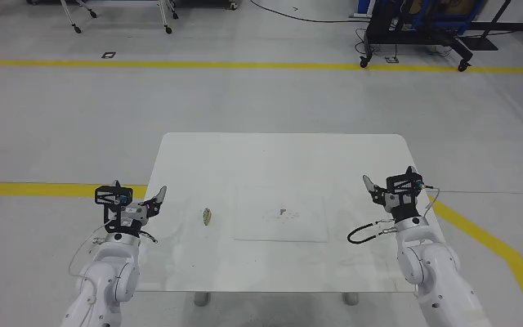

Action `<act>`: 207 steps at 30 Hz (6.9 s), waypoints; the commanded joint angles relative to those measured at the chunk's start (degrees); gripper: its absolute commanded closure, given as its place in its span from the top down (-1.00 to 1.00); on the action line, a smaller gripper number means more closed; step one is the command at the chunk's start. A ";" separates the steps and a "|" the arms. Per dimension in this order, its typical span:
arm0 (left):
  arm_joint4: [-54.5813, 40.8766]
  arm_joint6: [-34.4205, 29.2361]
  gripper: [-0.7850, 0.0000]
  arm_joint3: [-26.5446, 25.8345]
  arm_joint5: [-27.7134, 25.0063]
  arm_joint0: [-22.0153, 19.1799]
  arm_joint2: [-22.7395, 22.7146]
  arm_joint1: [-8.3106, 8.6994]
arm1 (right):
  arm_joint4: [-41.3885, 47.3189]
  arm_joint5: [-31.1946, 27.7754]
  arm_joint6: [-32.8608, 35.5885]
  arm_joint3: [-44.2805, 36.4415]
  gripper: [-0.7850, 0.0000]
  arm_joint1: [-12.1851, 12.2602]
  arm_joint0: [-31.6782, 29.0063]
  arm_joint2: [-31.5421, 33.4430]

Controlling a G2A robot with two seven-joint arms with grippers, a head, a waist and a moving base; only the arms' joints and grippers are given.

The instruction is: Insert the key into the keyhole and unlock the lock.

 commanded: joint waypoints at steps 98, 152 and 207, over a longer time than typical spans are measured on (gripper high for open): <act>0.00 0.00 1.00 0.00 0.00 0.00 0.00 0.00 | -11.22 -47.23 -1.54 26.78 -1.00 0.15 31.09 -30.06; -82.73 -63.98 1.00 10.61 -30.72 -18.21 4.03 2.73 | 10.19 -58.00 -37.32 39.26 -1.00 -0.44 35.63 -37.90; -100.90 -47.40 -1.00 34.30 -56.89 -46.44 52.43 10.35 | 34.19 -58.00 -46.28 45.42 -1.00 2.75 57.08 -79.79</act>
